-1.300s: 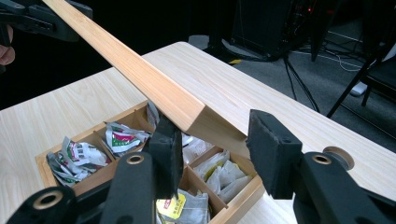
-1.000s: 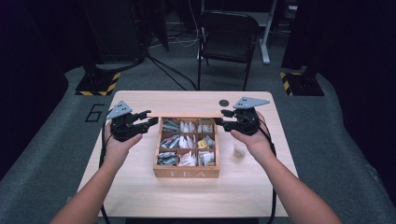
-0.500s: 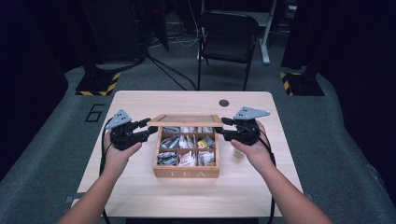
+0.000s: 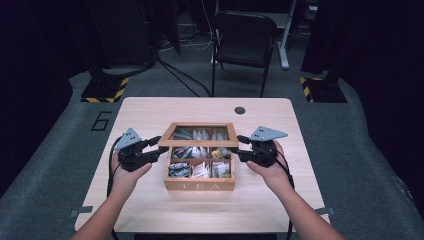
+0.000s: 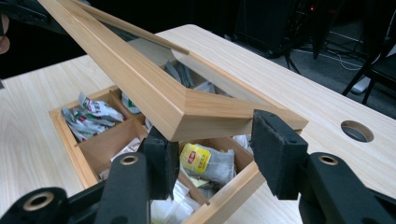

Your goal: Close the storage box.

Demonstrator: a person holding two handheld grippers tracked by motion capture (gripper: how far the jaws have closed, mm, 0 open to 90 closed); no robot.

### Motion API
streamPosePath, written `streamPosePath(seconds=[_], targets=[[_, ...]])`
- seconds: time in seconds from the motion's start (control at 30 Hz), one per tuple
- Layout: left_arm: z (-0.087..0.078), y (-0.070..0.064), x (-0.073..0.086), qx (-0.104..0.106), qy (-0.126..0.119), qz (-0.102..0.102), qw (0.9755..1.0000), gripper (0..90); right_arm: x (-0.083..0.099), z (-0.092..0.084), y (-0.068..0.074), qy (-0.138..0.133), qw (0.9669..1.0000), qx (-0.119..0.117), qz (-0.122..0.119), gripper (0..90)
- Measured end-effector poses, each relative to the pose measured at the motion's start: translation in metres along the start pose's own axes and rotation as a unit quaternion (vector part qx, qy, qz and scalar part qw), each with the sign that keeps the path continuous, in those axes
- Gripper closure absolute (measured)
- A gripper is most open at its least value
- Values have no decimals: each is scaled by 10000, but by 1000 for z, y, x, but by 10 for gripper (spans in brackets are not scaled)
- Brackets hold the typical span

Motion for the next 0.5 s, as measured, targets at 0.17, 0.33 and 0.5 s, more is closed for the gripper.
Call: streamPosePath(seconds=[0.17, 0.33, 0.5], targets=[[-2, -4, 9, -15, 3, 7, 10000, 533, 8, 0, 4, 71, 9999, 34, -107, 516], [-3, -6, 17, -21, 57, 43, 10000, 534, 16, 1, 7, 83, 9999, 33, -65, 508], [-3, -8, 24, 2, 62, 3, 10000, 534, 25, 2, 10, 107, 9999, 12, 1, 508]])
Point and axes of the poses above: each handheld gripper's, and its own axes: z roughly forward along the jaws, x roughly out of its underside, y roughly to its left, the point moved 9 cm from there along z, roughly forward along the jaws, and after that the axes turned 2 degrees about -x, right-handed, at the moved point
